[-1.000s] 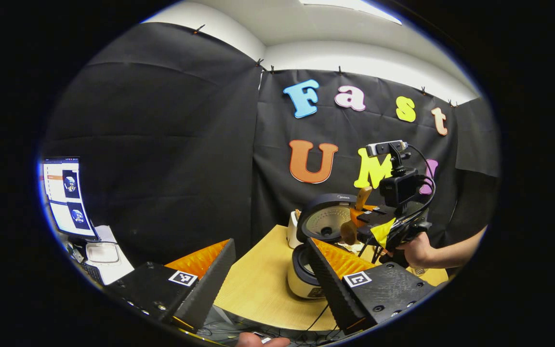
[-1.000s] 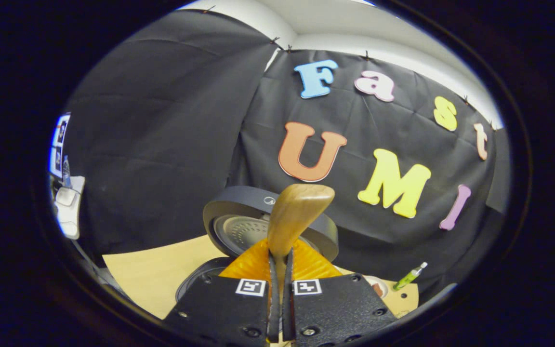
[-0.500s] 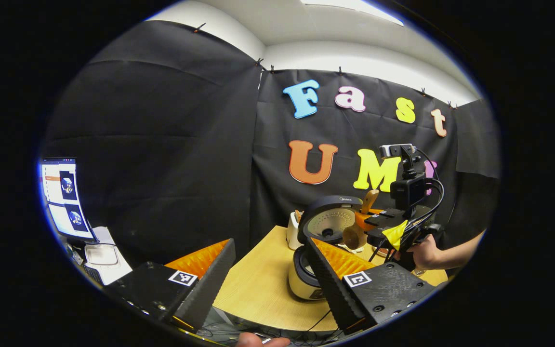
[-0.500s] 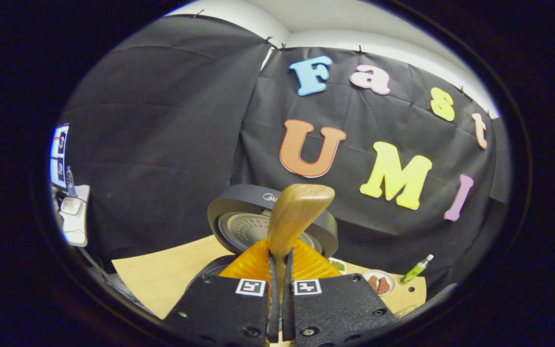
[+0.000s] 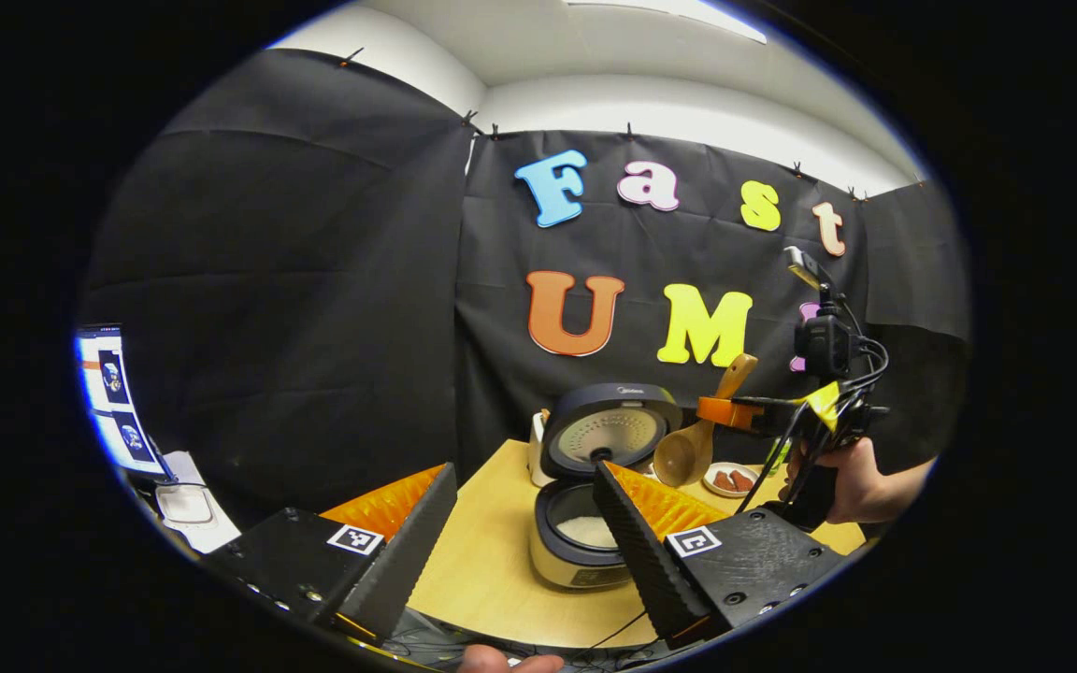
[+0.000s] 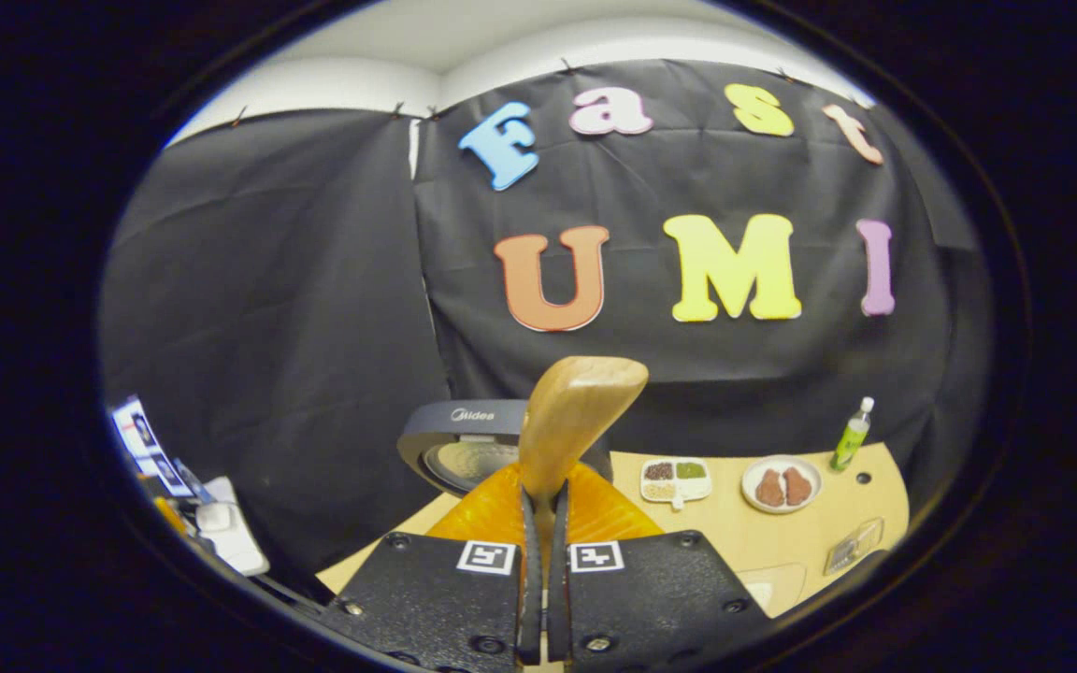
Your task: Close the left gripper, press the button to open the rice cooker; take a wooden spoon from the chopstick holder with the right hand, scoop a spoonful of rice and pour it into the rice cooker, then put the wooden spoon back into the chopstick holder.
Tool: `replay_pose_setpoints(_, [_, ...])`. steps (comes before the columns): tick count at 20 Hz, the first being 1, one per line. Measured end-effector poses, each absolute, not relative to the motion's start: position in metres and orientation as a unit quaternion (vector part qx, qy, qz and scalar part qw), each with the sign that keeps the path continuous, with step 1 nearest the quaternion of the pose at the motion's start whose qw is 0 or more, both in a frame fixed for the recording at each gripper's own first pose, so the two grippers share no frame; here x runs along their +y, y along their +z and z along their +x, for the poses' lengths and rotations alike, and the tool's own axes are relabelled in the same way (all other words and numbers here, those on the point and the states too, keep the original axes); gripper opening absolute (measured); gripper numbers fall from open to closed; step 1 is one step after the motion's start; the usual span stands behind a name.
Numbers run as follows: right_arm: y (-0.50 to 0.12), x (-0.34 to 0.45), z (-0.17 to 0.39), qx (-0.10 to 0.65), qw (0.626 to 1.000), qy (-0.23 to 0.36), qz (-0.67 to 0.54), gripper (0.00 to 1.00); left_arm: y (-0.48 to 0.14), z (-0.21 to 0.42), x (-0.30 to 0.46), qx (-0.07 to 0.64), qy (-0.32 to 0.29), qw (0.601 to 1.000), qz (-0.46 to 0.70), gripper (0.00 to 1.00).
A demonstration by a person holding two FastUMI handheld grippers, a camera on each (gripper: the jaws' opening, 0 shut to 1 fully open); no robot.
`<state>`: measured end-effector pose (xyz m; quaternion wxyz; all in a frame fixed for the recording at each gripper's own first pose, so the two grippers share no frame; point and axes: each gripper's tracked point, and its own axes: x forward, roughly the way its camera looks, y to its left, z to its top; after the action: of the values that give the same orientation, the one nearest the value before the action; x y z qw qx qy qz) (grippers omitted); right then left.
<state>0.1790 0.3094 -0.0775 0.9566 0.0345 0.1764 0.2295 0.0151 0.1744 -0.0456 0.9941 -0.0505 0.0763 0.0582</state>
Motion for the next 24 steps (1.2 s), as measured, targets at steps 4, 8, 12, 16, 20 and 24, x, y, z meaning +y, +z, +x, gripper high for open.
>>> replay_pose_setpoints(4, [-0.044,0.252,0.179,0.181,0.956,0.204,0.104,0.08,-0.028,0.036,0.135,0.072,0.022,0.996,-0.043,0.95])
replay_pose_setpoints(8, [-0.024,0.172,0.189,0.179,0.958,0.158,0.157,0.08,-0.013,0.058,0.091,0.069,-0.013,0.997,-0.044,0.94])
replay_pose_setpoints(12, [-0.014,0.069,0.204,0.151,0.971,0.083,0.165,0.08,-0.011,0.085,0.051,0.065,-0.040,0.996,-0.035,0.95])
replay_pose_setpoints(16, [-0.016,-0.026,0.205,0.135,0.976,0.019,0.169,0.08,-0.007,0.104,0.012,0.065,-0.065,0.995,-0.037,0.95])
replay_pose_setpoints(20, [-0.028,-0.106,0.207,0.136,0.977,-0.035,0.162,0.08,-0.008,0.118,-0.018,0.068,-0.073,0.994,-0.039,0.95])
replay_pose_setpoints(24, [-0.059,-0.160,0.216,0.157,0.972,-0.066,0.164,0.08,-0.012,0.130,-0.035,0.070,-0.064,0.995,-0.030,0.95])
